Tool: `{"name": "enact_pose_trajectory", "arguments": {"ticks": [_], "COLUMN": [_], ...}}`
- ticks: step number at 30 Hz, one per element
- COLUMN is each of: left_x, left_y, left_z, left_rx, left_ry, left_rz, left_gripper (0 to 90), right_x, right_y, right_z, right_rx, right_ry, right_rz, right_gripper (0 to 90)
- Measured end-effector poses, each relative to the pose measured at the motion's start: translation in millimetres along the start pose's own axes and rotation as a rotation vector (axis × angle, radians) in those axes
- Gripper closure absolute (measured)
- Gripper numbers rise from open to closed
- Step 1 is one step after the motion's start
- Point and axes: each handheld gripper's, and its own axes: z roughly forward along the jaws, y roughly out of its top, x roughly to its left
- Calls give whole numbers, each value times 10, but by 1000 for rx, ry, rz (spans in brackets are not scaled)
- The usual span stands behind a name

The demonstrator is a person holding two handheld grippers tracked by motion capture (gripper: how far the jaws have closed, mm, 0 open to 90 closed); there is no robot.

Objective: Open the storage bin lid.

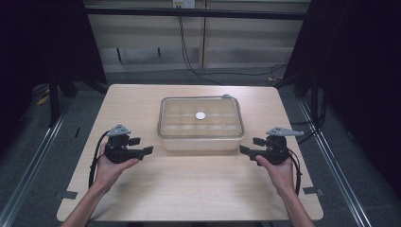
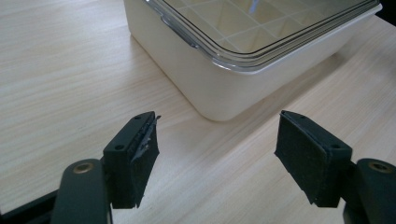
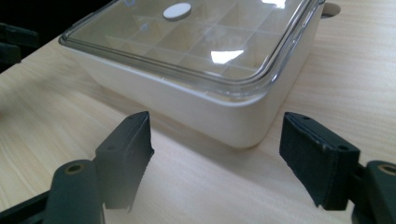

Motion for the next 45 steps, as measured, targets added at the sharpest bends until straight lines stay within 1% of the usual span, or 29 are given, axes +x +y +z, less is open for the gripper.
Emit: {"name": "enact_pose_trajectory", "arguments": {"ticks": [2, 3, 4, 5, 6, 7, 8, 10, 11, 14, 15, 17, 19, 23, 24, 25, 26, 28, 30, 32, 33, 34, 37, 39, 40, 41, 42, 43, 45], "left_x": [1, 7, 3, 3, 2, 14, 24, 35, 56, 102, 124, 154, 175, 200, 201, 206, 207, 220, 217, 209, 209, 219, 250, 269, 273, 281, 277, 281, 278], "left_y": [11, 20, 29, 43, 64, 91, 118, 170, 196, 231, 240, 262, 293, 378, 391, 413, 426, 481, 494, 520, 537, 549, 597, 629, 643, 658, 670, 680, 688], "left_z": [21, 28, 37, 39, 43, 48, 51, 67, 66, 66, 65, 75, 96, 138, 142, 154, 165, 203, 218, 259, 285, 295, 348, 384, 406, 428, 456, 475, 529], "left_rx": [4, 16, 20, 26, 18, 11, 11, 0, 3, -14, -12, -13, -6, -19, -24, -21, -17, -17, -15, -2, -8, -5, -1, 3, 2, 7, 9, 16, 21], "left_ry": [3, 1, -2, 1, 5, -2, -5, 1, -11, -10, -2, -6, 10, 10, 10, 14, 12, 9, 5, 1, 6, 4, 8, 4, 6, 1, -3, -1, -13], "left_rz": [0, 7, 2, 10, 1, -7, 0, -8, -4, -14, -9, -14, -6, -23, -22, -12, -14, -11, -8, 5, -3, -5, -7, -11, -17, -13, -25, -17, -26], "left_gripper": [294, 293, 293, 291, 289, 284, 277, 274, 270, 274, 276, 281, 275, 264, 263, 263, 259, 255, 271, 287, 288, 287, 284, 271, 254, 249, 249, 243, 230], "right_x": [-15, -18, -16, -15, -10, -10, -16, -35, -45, -69, -81, -90, -110, -149, -157, -165, -182, -222, -237, -245, -256, -274, -320, -342, -363, -378, -378, -392, -420], "right_y": [27, 35, 44, 47, 52, 62, 74, 104, 118, 150, 169, 177, 205, 292, 316, 334, 365, 428, 463, 482, 498, 520, 568, 592, 615, 621, 621, 626, 621], "right_z": [20, 43, 76, 91, 109, 125, 138, 147, 145, 154, 175, 183, 201, 253, 266, 279, 305, 365, 395, 411, 425, 442, 484, 502, 531, 555, 555, 580, 635], "right_rx": [-4, -1, 15, 17, 20, 24, 27, 23, 17, 15, 16, 15, 16, 30, 30, 31, 39, 46, 48, 50, 46, 46, 50, 50, 56, 57, 57, 63, 66], "right_ry": [1, 2, 7, 2, 0, 2, 1, -1, 1, -4, -20, -15, -9, -9, -8, -9, -14, -12, -8, -9, -15, -18, -24, -19, -24, -23, -23, -26, -38], "right_rz": [3, 6, 1, -4, -6, -9, -10, -13, -5, -10, -32, -29, -27, -27, -27, -27, -26, -22, -29, -34, -33, -27, -31, -28, -26, -23, -23, -14, -1], "right_gripper": [252, 255, 256, 255, 254, 251, 248, 244, 244, 259, 258, 256, 256, 248, 248, 247, 246, 250, 283, 284, 287, 288, 295, 294, 285, 285, 274, 259, 225]}}
